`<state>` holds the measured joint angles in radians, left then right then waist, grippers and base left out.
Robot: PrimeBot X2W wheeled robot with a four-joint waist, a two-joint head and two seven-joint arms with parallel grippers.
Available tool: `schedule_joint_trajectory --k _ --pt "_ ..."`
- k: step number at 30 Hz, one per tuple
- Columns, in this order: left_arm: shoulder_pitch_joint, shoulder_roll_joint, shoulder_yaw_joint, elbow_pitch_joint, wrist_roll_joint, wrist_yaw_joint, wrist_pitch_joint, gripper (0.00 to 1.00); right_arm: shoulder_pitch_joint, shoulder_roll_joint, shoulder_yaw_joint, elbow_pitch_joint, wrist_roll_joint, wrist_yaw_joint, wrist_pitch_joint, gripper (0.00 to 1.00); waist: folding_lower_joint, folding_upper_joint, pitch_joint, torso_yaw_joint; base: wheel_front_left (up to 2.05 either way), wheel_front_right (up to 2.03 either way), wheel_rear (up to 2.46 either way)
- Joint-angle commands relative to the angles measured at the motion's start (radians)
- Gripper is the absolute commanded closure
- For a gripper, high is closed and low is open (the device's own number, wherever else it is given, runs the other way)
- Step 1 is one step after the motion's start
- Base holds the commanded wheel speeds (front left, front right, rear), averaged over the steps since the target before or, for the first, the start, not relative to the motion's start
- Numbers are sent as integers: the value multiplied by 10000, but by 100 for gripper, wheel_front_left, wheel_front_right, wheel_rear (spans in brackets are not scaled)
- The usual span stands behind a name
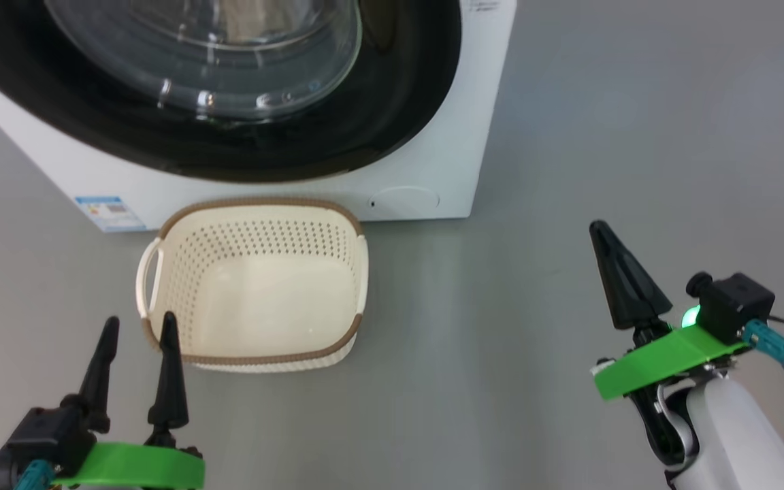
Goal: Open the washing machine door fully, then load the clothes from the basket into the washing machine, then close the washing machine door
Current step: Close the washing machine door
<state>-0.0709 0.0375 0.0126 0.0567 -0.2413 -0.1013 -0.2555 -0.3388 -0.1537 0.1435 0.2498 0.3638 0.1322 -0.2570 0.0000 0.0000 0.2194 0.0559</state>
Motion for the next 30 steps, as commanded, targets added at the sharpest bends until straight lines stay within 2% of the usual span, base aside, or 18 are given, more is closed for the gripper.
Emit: schedule_joint_trajectory --k 1,18,30 --pt "85 127 410 -169 165 68 -63 0 302 75 93 -307 -7 -15 -47 0 0 0 -585 -457 0 0 0" --pt "1394 127 896 -101 443 288 -63 0 2145 348 -304 -547 -389 -15 -47 0 0 0 -1833 -810 0 0 0" --pt "1949 127 827 -254 601 491 -63 0 2656 568 -528 -694 -592 -15 -47 0 0 0 -2131 -878 0 0 0"
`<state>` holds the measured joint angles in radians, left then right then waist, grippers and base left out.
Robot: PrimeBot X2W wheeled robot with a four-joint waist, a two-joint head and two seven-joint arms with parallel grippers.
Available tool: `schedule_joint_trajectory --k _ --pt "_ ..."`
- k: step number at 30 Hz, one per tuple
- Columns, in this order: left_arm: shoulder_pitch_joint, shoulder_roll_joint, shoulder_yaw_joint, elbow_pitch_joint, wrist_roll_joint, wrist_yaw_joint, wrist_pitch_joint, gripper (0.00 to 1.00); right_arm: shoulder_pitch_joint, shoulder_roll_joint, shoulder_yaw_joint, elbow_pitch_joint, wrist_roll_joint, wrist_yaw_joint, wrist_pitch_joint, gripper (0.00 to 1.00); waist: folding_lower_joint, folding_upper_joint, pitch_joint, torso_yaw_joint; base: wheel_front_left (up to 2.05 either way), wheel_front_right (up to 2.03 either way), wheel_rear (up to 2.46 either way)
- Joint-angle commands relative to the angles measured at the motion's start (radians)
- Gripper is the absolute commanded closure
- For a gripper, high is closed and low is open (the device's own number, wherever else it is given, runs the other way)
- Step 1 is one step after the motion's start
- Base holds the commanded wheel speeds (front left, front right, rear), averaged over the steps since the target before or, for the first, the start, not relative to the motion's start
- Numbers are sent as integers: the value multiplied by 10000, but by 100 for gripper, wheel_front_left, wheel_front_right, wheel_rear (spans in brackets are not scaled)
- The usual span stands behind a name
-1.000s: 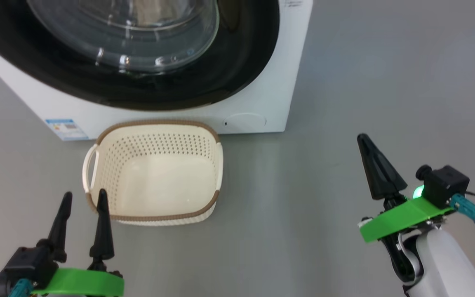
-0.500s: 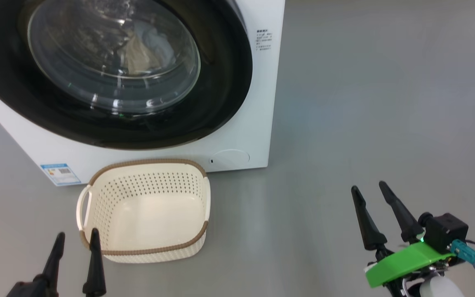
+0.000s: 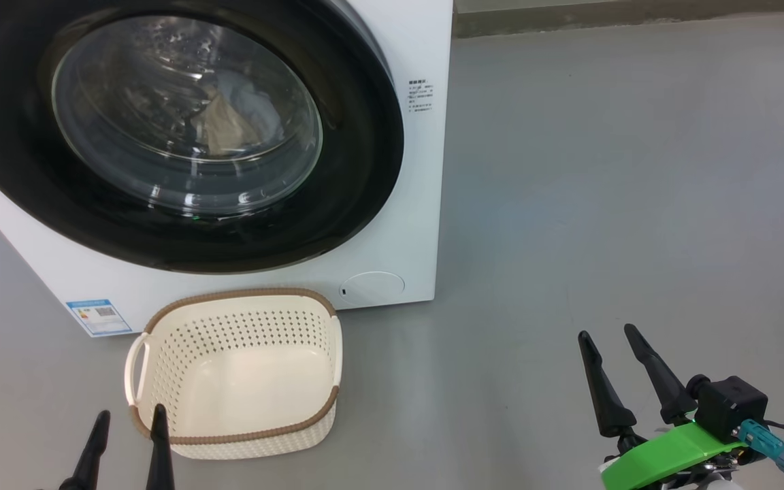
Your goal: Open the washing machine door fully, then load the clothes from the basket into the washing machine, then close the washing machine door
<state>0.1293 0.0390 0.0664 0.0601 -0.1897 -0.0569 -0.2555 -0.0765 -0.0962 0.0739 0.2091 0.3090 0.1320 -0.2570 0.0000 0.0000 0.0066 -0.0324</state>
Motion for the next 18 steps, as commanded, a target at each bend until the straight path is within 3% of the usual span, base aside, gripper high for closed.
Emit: schedule_joint_trajectory --k 1,18 --pt "-45 112 281 -296 90 84 -63 0 45 -2 160 -295 -56 -13 -47 0 0 0 -12 14 0 0 0" --pt "64 112 169 -368 38 319 -63 0 69 11 176 -293 -109 -13 -47 0 0 0 -54 186 0 0 0"
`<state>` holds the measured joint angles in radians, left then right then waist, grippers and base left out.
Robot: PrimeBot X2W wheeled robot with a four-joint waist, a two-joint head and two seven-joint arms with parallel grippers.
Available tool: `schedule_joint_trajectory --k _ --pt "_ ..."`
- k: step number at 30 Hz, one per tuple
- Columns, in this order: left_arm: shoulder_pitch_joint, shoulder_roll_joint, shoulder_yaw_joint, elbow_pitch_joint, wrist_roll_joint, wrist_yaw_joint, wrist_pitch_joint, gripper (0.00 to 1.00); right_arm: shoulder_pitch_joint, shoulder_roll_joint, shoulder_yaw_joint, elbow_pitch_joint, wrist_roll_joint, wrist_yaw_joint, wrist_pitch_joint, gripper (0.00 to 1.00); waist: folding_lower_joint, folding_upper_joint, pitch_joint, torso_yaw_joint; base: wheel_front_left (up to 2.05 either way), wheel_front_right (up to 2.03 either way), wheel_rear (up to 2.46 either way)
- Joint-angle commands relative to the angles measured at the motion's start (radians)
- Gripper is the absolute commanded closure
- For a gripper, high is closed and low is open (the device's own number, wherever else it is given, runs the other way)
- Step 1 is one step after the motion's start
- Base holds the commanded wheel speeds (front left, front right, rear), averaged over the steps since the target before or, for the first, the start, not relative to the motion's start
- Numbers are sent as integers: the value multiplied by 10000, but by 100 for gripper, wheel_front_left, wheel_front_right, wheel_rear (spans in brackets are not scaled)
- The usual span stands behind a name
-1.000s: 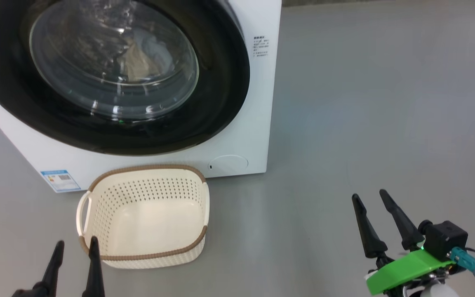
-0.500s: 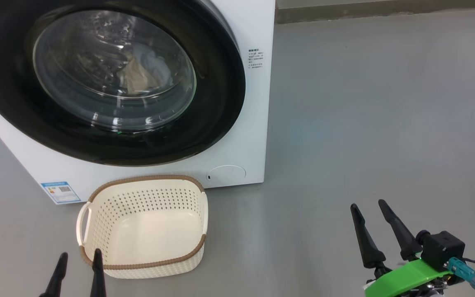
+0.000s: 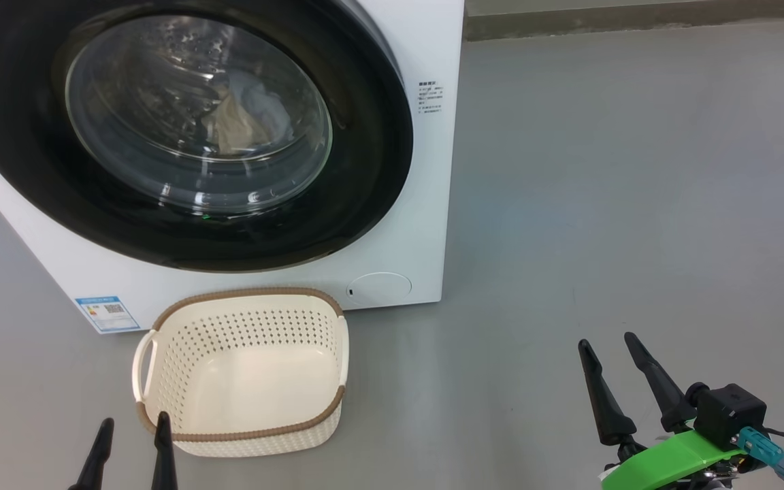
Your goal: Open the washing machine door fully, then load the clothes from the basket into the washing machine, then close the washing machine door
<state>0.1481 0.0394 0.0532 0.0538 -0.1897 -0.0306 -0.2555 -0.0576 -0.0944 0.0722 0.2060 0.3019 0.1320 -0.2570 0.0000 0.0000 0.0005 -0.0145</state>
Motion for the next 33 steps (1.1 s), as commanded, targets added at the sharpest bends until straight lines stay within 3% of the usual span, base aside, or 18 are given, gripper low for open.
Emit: schedule_joint_trajectory --k 1,27,28,33 --pt "-124 108 296 -311 28 63 -63 0 -124 -8 193 -261 -38 -13 -47 0 0 0 13 10 0 0 0" --pt "-57 108 131 -363 -145 21 -63 0 -133 -35 232 -290 -24 -13 -47 0 0 0 110 253 0 0 0" --pt "36 6 -163 -141 -136 20 0 100 0 -1 32 -8 1 0 0 100 0 0 110 253 0 0 0" --pt "127 -126 -196 413 -172 -2 26 100 81 16 108 580 34 0 18 100 0 0 116 256 0 0 0"
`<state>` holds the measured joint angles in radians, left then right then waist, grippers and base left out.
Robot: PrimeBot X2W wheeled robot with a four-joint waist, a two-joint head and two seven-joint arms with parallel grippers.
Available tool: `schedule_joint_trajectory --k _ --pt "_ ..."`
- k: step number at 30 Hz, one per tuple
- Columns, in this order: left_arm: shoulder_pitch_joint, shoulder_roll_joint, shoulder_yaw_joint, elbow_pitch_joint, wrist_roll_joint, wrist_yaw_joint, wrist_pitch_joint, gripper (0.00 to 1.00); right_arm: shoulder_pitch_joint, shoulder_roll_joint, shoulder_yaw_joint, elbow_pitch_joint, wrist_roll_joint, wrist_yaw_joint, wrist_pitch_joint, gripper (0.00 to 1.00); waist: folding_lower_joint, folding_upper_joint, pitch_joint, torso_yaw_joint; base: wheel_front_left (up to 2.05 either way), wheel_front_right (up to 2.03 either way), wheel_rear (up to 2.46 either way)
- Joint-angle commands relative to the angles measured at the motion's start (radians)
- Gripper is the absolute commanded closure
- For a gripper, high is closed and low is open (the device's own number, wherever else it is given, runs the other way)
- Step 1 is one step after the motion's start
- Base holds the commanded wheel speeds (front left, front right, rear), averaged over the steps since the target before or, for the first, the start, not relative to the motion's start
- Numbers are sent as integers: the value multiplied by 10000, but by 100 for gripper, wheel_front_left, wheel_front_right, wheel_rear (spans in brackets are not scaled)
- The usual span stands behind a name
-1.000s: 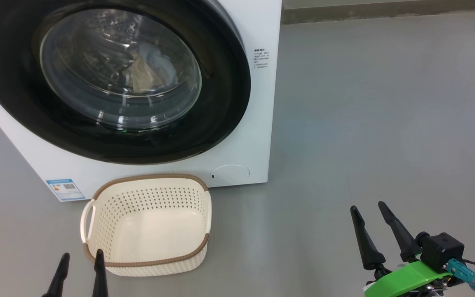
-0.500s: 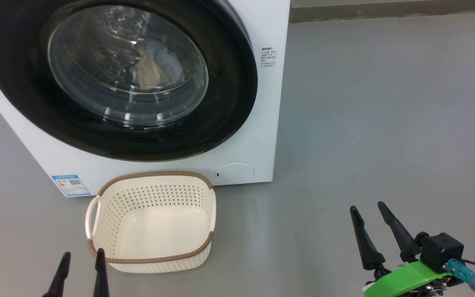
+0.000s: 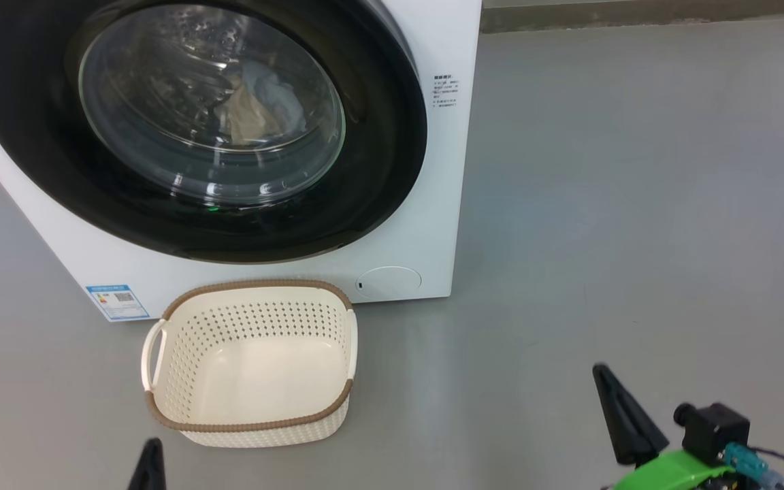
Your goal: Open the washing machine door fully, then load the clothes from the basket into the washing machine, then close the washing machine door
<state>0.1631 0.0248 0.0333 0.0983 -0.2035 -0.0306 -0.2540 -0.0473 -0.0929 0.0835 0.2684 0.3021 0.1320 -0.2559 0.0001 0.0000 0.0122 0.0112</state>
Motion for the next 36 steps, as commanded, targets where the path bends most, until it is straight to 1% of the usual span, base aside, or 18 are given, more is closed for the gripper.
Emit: schedule_joint_trajectory --k 1,4,8,13,36 --pt "13 -41 -1 100 -34 -2 10 100 62 1 -2 84 33 0 8 100 0 0 0 0 0 0 0" --pt "-40 -66 18 200 -311 -22 87 100 91 6 -30 144 297 0 75 100 2 0 -4 -2 0 0 0" --pt "-116 -55 43 229 -762 -54 205 100 80 11 -82 119 727 -1 185 100 23 0 -28 -6 0 0 0" --pt "-225 -42 72 287 -1328 -94 349 100 48 17 -147 113 1264 -1 322 100 1 0 -13 -10 0 0 0" --pt "-713 15 213 520 -3797 -270 992 100 -84 61 -453 49 3595 -4 937 100 0 0 -25 -30 0 0 0"
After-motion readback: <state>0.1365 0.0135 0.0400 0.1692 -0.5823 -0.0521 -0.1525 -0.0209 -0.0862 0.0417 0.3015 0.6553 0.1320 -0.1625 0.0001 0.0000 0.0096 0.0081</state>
